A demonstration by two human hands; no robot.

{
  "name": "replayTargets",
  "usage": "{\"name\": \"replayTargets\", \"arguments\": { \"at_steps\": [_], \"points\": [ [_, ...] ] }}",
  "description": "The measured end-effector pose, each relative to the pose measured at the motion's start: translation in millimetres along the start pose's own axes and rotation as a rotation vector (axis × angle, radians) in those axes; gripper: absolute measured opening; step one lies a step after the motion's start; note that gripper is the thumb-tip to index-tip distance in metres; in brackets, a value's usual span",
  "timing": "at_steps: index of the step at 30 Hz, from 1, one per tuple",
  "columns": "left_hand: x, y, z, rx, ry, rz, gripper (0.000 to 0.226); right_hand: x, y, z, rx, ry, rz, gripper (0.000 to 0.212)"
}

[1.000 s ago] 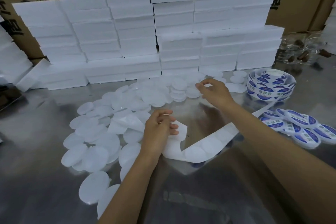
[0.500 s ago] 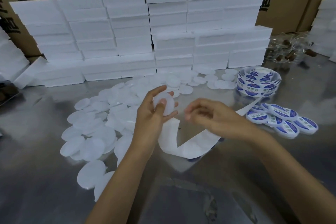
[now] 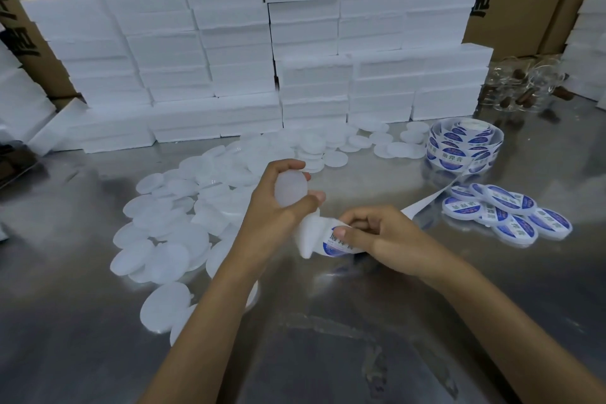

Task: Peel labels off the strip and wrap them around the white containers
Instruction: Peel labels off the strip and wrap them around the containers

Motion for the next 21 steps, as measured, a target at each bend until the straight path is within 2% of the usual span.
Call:
{"name": "replayTargets", "arguments": {
  "at_steps": [4, 6, 10, 13, 16, 18, 21],
  "points": [
    [-1.2, -1.7, 6.5, 0.017, -0.091, -0.033, 0.048, -2.5, -3.0, -6.7, 0.166, 0.121, 0.048, 0.016],
    [-3.5, 2.6, 5.6, 0.011, -0.068, -0.014, 0.056, -4.0, 0.0, -9.2, 0.188, 0.161, 0.095, 0.014],
    [-13.5, 26.1, -23.4, -0.017, 0.282, 0.2, 0.049, -5.4, 5.2, -11.9, 0.166, 0.209, 0.154, 0.015],
    [-23.0, 40.6, -36.4, -0.007, 0.4, 0.324, 0.055, -5.9, 9.6, -15.8, 0.095, 0.248, 0.184, 0.016],
    [-21.3, 43.2, -19.0, 0.102, 0.282, 0.333, 0.052, -4.8, 10.9, -13.6, 0.097, 0.226, 0.185, 0.016],
    [-15.3, 30.2, 0.6, 0.174, 0.146, 0.242, 0.048, -3.8, 6.7, -12.3, 0.143, 0.219, 0.137, 0.014],
    [-7.2, 5.6, 13.6, 0.201, 0.062, 0.068, 0.044, -2.9, -5.4, -13.5, 0.16, 0.206, 0.026, 0.011]
  ]
}}
Point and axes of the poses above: each hand's wrist, its own x-axis towards the middle knuckle, its own z-axis out of the palm, y = z × x, the point moved 9 cm from there along x, towards the middle knuckle, and after that the axes turned 15 degrees about -z, right-handed, at the moved point
